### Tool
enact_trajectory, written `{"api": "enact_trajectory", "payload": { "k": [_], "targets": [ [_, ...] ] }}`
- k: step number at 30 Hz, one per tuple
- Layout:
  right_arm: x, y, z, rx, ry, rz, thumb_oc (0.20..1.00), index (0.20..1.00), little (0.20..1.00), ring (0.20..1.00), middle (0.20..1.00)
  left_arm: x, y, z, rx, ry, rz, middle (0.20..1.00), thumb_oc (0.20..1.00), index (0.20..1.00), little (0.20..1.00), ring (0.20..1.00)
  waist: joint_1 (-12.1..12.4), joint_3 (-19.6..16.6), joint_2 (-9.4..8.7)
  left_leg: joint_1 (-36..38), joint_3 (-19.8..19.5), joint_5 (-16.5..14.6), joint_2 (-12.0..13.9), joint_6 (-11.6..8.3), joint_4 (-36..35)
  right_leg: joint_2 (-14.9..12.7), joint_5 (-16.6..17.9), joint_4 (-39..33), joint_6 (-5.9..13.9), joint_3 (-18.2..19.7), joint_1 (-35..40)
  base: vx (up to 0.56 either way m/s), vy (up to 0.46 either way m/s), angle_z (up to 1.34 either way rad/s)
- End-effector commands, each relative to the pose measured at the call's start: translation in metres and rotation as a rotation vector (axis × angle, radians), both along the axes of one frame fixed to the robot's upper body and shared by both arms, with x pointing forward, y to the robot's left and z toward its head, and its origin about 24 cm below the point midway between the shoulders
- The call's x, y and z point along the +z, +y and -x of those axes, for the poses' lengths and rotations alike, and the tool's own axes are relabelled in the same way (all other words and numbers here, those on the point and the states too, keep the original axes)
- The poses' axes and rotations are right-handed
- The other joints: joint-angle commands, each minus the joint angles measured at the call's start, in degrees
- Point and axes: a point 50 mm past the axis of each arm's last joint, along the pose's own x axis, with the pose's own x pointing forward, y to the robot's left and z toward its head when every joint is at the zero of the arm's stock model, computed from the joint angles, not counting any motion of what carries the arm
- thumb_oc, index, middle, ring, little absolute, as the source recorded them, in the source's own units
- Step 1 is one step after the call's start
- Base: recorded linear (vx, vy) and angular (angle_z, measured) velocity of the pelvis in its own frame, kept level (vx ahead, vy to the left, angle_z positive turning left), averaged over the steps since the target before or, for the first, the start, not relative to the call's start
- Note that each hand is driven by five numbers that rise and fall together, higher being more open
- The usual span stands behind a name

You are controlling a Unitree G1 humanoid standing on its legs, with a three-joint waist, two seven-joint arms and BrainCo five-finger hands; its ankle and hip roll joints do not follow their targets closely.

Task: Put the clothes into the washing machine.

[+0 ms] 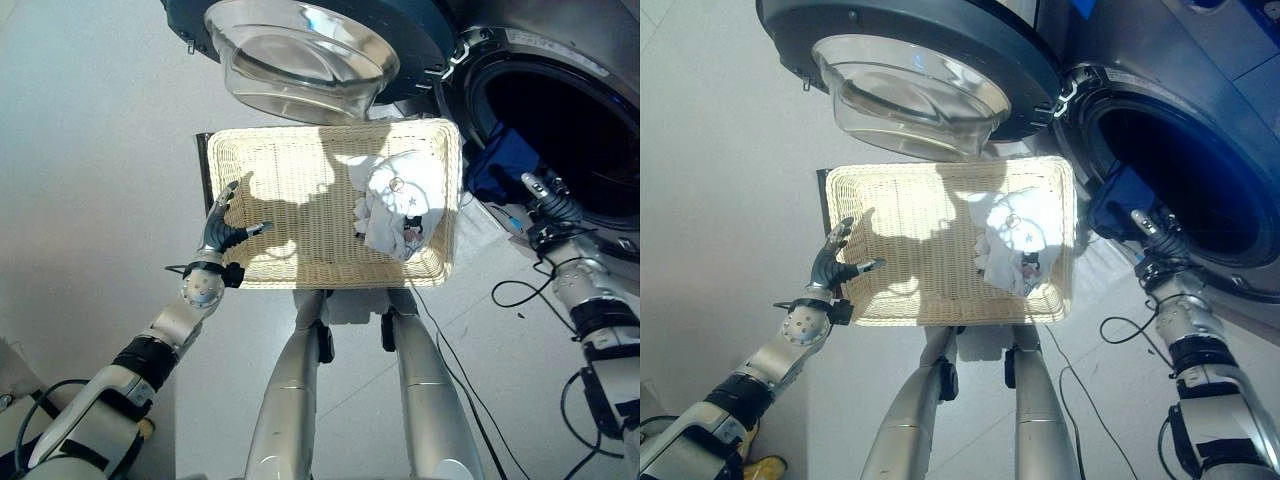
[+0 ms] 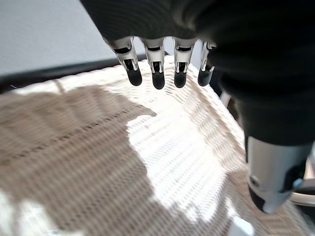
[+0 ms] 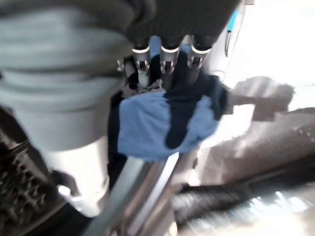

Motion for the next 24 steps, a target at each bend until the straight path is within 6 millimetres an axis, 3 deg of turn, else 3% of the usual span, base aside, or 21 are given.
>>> {"api": "enact_trajectory", "payload": {
  "k": [1,3,6,11,12,15,19,24],
  "targets": [
    [-0.012,0.010,0.006,-0.075,0.006,0.109,1.000,1.000,1.000,1.000,1.000,0.019,-0.011,0.002,-0.082,-0.115,-0.022,1.000,1.000,1.000,1.000,1.000,0.6,-1.1,-0.47,-1.2,1.5,0.3,-0.6,-1.83,2.2,0.3,-3.8,5.9,4.16,-5.0,0.5,-0.04,0.099,-0.03],
    [-0.012,0.019,0.008,-0.100,-0.021,0.172,1.000,1.000,1.000,1.000,1.000,0.020,-0.018,0.003,-0.097,-0.123,-0.023,1.000,1.000,1.000,1.000,1.000,0.2,-1.1,-0.44,-0.8,1.7,0.4,-0.6,-1.82,1.8,0.3,-3.4,5.2,4.32,-4.9,0.9,-0.03,0.111,-0.05],
    [0.001,0.041,0.013,-0.137,-0.114,0.424,1.000,1.000,1.000,1.000,1.000,0.018,-0.029,0.002,-0.107,-0.108,0.004,1.000,1.000,1.000,1.000,1.000,-0.6,-1.1,-0.49,0.0,2.3,0.5,-0.5,-1.75,1.1,0.3,-3.2,4.5,4.51,-4.5,1.6,-0.04,0.150,-0.07],
    [0.024,0.102,0.034,-0.111,-0.348,0.952,1.000,1.000,1.000,1.000,1.000,-0.008,-0.033,0.008,-0.060,-0.006,0.092,1.000,1.000,1.000,1.000,1.000,-1.7,-1.1,-1.26,0.8,2.7,1.1,-0.3,-1.69,-0.1,0.3,-3.3,3.9,5.17,-4.2,2.4,-0.04,0.098,-0.03],
    [0.024,0.102,0.034,-0.111,-0.348,0.952,1.000,1.000,1.000,1.000,1.000,-0.008,-0.033,0.008,-0.060,-0.006,0.092,1.000,1.000,1.000,1.000,1.000,-1.7,-1.1,-1.26,0.8,2.7,1.1,-0.3,-1.69,-0.1,0.3,-3.3,3.9,5.17,-4.2,2.4,-0.06,0.094,-0.02],
    [0.028,0.131,0.048,-0.033,-0.488,1.212,1.000,1.000,1.000,1.000,1.000,-0.034,-0.024,0.017,-0.001,0.076,0.180,1.000,1.000,1.000,1.000,1.000,-1.6,-1.1,-1.95,1.7,2.3,1.2,-0.2,-1.74,-0.7,-0.1,-3.7,3.7,5.90,-4.6,3.3,-0.05,0.061,0.00],
    [0.031,0.144,0.047,-0.001,-0.528,1.456,1.000,1.000,1.000,1.000,1.000,-0.053,-0.015,0.021,0.048,0.132,0.246,1.000,1.000,1.000,1.000,1.000,-0.5,-1.1,-2.28,2.2,1.4,1.4,-0.3,-1.79,-1.5,-0.5,-3.9,3.5,6.44,-5.5,4.0,-0.04,0.024,0.10],
    [0.025,0.150,0.032,0.029,-0.474,1.707,1.000,1.000,1.000,1.000,1.000,-0.070,-0.005,0.022,0.098,0.182,0.315,1.000,1.000,1.000,1.000,1.000,1.6,-1.1,-2.01,2.6,-0.7,2.0,-0.7,-1.79,-2.5,-0.9,-4.4,3.5,6.74,-6.5,4.9,-0.05,-0.012,0.20]
  ]
}}
